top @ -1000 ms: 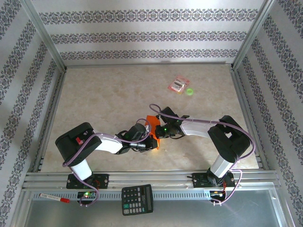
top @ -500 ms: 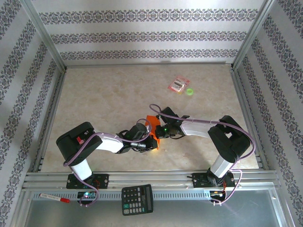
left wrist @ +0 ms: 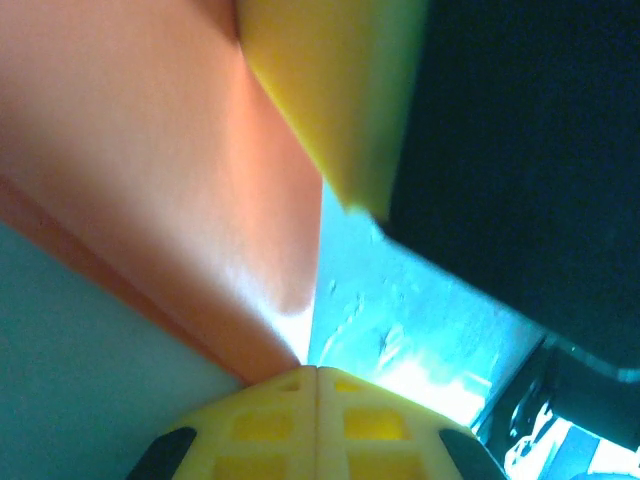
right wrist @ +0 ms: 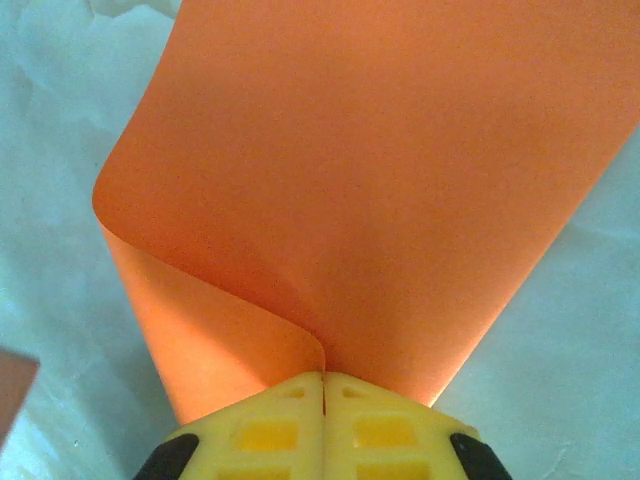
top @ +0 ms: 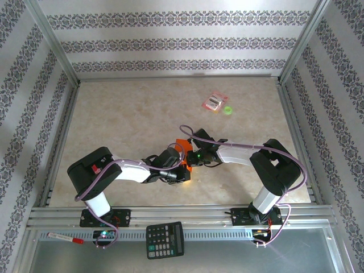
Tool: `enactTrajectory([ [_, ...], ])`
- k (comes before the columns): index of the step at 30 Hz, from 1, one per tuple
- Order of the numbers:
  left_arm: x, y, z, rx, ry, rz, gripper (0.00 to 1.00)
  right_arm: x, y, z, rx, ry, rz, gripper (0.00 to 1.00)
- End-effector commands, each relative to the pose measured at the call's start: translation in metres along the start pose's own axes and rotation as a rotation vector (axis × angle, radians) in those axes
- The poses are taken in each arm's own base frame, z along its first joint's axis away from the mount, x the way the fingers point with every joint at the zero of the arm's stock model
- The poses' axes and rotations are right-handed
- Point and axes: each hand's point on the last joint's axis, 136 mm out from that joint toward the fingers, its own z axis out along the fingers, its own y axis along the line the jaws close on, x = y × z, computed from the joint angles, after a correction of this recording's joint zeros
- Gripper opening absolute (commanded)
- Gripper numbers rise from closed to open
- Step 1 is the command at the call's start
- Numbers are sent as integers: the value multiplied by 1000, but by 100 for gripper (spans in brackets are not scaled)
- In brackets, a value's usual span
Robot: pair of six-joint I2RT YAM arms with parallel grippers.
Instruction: Fold a paper plane with a square sheet of paper (pick it up from the middle)
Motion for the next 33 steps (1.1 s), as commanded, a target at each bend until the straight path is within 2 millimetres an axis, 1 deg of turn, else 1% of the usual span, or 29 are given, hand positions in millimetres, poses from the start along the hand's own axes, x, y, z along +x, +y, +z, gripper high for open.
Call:
enactTrajectory([
  [1, 15, -14, -9, 32, 46, 61, 0, 33, -35, 10, 121, 109, 26, 0],
  [3, 7, -20, -17, 63, 11, 56, 0, 34, -35, 10, 120, 111, 25, 0],
  [5, -3, -21, -24, 88, -28, 32, 0, 34, -35, 11, 119, 113, 26, 0],
  [8, -18, -17, -33, 100, -81, -2, 0, 35, -35, 12, 117, 115, 26, 0],
  [14, -44, -11, -42, 122, -134, -40, 0, 34, -34, 11, 112, 110, 26, 0],
  [22, -55, -9, -35, 122, -124, -45, 0, 33, -33, 11, 112, 110, 28, 0],
  [28, -58, -8, -27, 116, -110, -39, 0, 34, -34, 12, 113, 113, 28, 0],
  [33, -54, 3, -20, 97, -95, -54, 0, 35, -35, 12, 117, 116, 30, 0],
])
